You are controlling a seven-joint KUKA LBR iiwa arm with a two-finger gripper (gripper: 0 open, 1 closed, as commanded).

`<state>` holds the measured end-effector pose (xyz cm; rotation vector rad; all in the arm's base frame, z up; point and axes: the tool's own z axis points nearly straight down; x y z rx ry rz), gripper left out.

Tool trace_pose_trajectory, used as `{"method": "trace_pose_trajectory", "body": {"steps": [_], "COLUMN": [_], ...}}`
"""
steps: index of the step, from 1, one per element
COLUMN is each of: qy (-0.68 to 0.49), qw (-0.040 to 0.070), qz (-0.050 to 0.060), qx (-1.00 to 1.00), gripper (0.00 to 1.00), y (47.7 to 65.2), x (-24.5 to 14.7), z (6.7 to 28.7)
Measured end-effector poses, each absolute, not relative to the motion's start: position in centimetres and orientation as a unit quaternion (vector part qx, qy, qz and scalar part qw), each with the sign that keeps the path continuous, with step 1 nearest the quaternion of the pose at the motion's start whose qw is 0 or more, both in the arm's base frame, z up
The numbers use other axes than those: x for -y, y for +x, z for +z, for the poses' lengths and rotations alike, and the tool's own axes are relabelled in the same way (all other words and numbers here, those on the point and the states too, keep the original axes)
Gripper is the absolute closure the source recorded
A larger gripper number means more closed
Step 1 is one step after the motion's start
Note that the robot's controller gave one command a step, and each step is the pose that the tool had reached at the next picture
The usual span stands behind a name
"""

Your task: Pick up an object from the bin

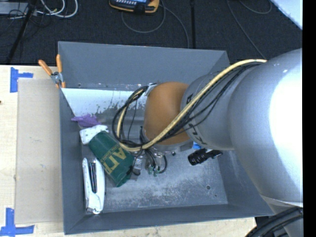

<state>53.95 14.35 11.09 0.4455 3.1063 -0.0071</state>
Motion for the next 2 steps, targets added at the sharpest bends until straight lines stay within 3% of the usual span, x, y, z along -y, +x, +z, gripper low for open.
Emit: {"method": "trace_pose_trajectory", "body": {"steps": [2], "qy": [0.142], "qw": [-0.003], "qz": [-0.004], "qx": [-0.99], "gripper": [1.0], "y": [53.6], "x": [-14.3], "z": [13.7]}}
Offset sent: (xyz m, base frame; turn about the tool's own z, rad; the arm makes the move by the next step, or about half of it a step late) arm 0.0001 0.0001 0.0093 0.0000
